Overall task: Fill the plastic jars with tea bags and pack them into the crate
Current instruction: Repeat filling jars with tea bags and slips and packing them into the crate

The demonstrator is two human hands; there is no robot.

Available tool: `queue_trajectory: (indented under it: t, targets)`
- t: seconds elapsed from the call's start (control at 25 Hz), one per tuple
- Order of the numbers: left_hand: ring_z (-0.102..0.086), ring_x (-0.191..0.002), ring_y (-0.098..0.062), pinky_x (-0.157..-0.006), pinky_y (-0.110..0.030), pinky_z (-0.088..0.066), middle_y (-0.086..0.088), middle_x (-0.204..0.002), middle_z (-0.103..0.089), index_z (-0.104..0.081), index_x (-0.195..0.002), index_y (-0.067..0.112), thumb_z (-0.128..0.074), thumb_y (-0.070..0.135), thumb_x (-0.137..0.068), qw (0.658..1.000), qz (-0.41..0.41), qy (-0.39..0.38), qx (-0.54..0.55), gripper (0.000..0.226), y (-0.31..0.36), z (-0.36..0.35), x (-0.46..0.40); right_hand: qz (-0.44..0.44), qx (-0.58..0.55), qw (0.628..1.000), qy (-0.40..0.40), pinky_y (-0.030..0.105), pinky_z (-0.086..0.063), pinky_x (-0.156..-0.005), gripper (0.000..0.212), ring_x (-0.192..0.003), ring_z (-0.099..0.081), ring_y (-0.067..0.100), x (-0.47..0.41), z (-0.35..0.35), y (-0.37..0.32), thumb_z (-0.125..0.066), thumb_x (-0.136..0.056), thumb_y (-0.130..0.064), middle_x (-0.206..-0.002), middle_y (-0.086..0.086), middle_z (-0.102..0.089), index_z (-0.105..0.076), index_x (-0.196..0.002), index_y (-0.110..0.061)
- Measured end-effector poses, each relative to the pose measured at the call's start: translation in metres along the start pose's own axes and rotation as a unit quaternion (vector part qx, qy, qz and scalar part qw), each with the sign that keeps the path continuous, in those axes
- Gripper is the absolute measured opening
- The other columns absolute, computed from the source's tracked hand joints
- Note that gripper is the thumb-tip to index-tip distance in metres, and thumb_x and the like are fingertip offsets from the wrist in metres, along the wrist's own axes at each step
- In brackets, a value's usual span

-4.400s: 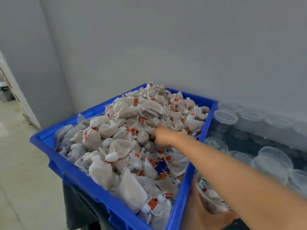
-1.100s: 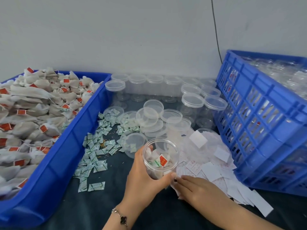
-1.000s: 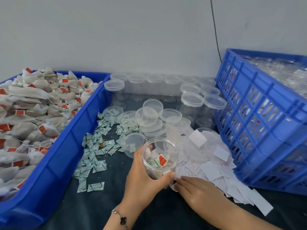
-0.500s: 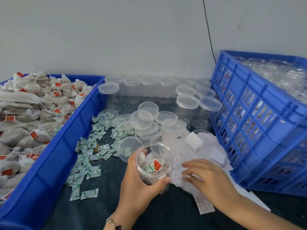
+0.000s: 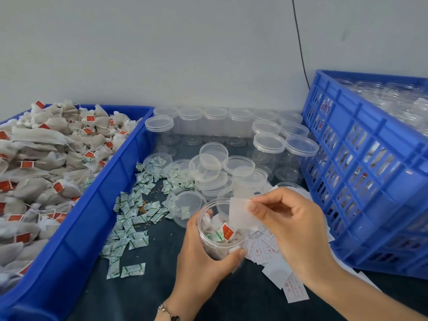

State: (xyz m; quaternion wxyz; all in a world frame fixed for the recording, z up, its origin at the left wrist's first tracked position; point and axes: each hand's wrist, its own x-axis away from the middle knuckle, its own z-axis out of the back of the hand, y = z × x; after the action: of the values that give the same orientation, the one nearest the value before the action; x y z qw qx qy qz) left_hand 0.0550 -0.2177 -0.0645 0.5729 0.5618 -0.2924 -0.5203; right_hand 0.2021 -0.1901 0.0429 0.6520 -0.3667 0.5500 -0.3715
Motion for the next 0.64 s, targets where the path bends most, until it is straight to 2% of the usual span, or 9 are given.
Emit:
queue_trajectory:
  t: [0.08, 0.16, 0.2, 0.24, 0.36, 0.44, 0.48, 0.56, 0.64]
  targets:
    - [-0.050, -0.117, 0.007, -0.092, -0.028, -0.044, 0.031, -0.124, -0.050, -0.041, -0.124, 0.051, -0.082, 0.059, -0.048, 1.000, 0.000, 0.000, -0.001, 0.087, 0.000, 0.000, 0.000, 0.192, 0.114, 0.975, 0.018, 0.014, -0.048, -0.073, 0.002, -0.079, -0.064, 0.004, 0.000, 0.000, 0.004, -0.069, -0.082, -0.027, -0.082, -0.015, -0.070, -0.070, -0.084, -0.028]
    - [-0.051, -0.116, 0.007, -0.091, -0.028, -0.043, 0.030, -0.124, -0.051, -0.040, -0.124, 0.053, -0.082, 0.060, -0.048, 1.000, -0.005, 0.000, -0.005, 0.087, 0.002, 0.001, 0.000, 0.357, 0.265, 0.895, -0.022, 0.025, -0.048, -0.079, 0.016, -0.088, -0.064, 0.012, -0.003, -0.003, 0.014, -0.060, -0.088, -0.015, -0.095, -0.009, -0.071, -0.073, -0.097, -0.018]
    - [-0.053, -0.114, 0.005, -0.090, -0.029, -0.044, 0.029, -0.122, -0.052, -0.040, -0.122, 0.053, -0.082, 0.060, -0.048, 1.000, -0.006, -0.002, -0.005, 0.085, 0.002, 0.000, 0.000, 0.392, 0.330, 0.857, -0.060, 0.028, -0.047, -0.081, 0.021, -0.091, -0.065, 0.015, -0.002, -0.005, 0.022, -0.056, -0.090, -0.013, -0.097, -0.005, -0.071, -0.073, -0.102, -0.012]
    - [-0.056, -0.111, 0.004, -0.088, -0.030, -0.047, 0.027, -0.120, -0.055, -0.041, -0.120, 0.053, -0.082, 0.058, -0.048, 1.000, -0.006, -0.002, -0.004, 0.083, 0.003, 0.000, 0.000, 0.396, 0.369, 0.834, -0.105, 0.029, -0.046, -0.082, 0.025, -0.093, -0.065, 0.015, -0.001, -0.006, 0.029, -0.053, -0.090, -0.014, -0.097, -0.004, -0.072, -0.072, -0.105, -0.009]
    - [-0.063, -0.099, -0.001, -0.084, -0.039, -0.054, 0.021, -0.114, -0.059, -0.041, -0.120, 0.051, -0.080, 0.050, -0.051, 1.000, 0.002, -0.007, 0.003, 0.079, 0.002, 0.002, 0.000, 0.344, 0.387, 0.820, -0.245, 0.026, -0.041, -0.091, 0.037, -0.099, -0.062, 0.010, 0.002, -0.006, 0.036, -0.042, -0.097, -0.035, -0.099, -0.007, -0.070, -0.070, -0.107, -0.014]
    - [-0.064, -0.097, -0.003, -0.084, -0.040, -0.054, 0.019, -0.116, -0.059, -0.041, -0.123, 0.049, -0.081, 0.053, -0.051, 1.000, 0.002, -0.019, 0.008, 0.083, 0.001, 0.002, 0.001, 0.323, 0.417, 0.799, -0.288, 0.027, -0.035, -0.099, 0.050, -0.107, -0.059, 0.009, 0.004, -0.004, 0.038, -0.030, -0.099, -0.046, -0.112, -0.008, -0.067, -0.070, -0.107, -0.017]
    - [-0.064, -0.099, -0.002, -0.084, -0.035, -0.054, 0.020, -0.118, -0.058, -0.041, -0.124, 0.049, -0.081, 0.056, -0.051, 1.000, -0.002, -0.019, 0.011, 0.084, 0.001, 0.003, 0.001, 0.307, 0.415, 0.801, -0.302, 0.027, -0.033, -0.102, 0.051, -0.112, -0.056, 0.009, 0.004, -0.004, 0.039, -0.028, -0.100, -0.047, -0.119, -0.007, -0.064, -0.068, -0.111, -0.017]
    - [-0.060, -0.105, 0.004, -0.081, -0.016, -0.051, 0.025, -0.122, -0.054, -0.041, -0.124, 0.052, -0.079, 0.057, -0.052, 1.000, -0.014, -0.012, 0.013, 0.081, 0.005, 0.003, 0.000, 0.256, 0.371, 0.834, -0.318, 0.025, -0.028, -0.107, 0.051, -0.123, -0.047, 0.007, 0.007, -0.006, 0.038, -0.028, -0.100, -0.047, -0.132, -0.006, -0.055, -0.059, -0.127, -0.017]
    - [-0.057, -0.107, 0.007, -0.078, -0.012, -0.048, 0.028, -0.121, -0.054, -0.043, -0.120, 0.055, -0.079, 0.054, -0.053, 1.000, -0.017, -0.012, 0.010, 0.077, 0.008, 0.003, 0.001, 0.192, 0.284, 0.893, -0.292, 0.019, -0.024, -0.109, 0.046, -0.130, -0.038, 0.002, 0.008, -0.006, 0.035, -0.031, -0.100, -0.046, -0.138, -0.010, -0.048, -0.047, -0.136, -0.023]
